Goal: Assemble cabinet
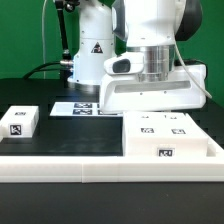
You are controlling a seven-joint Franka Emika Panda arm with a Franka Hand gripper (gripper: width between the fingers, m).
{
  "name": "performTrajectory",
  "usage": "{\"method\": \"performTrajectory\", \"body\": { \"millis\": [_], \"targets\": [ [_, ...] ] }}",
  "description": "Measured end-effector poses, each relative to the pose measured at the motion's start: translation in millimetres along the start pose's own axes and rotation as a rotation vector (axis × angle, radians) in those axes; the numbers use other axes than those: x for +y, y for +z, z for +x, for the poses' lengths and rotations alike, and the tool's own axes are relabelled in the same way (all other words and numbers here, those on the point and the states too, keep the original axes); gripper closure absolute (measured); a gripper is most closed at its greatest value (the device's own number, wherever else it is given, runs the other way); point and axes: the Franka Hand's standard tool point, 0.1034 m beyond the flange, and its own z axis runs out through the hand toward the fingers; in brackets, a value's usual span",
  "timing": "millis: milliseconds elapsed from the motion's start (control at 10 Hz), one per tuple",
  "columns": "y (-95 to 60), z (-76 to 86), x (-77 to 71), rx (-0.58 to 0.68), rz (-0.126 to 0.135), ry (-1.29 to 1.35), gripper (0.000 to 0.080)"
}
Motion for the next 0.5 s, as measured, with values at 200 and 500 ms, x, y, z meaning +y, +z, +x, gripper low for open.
{"method": "performTrajectory", "body": {
  "millis": [200, 500],
  "targets": [
    [-16.7, -1.6, -4.7, -0.013, 0.001, -0.010, 0.0597],
    [-50.1, -0.3, -9.7, -0.053, -0.003, -0.021, 0.0598]
  ]
}}
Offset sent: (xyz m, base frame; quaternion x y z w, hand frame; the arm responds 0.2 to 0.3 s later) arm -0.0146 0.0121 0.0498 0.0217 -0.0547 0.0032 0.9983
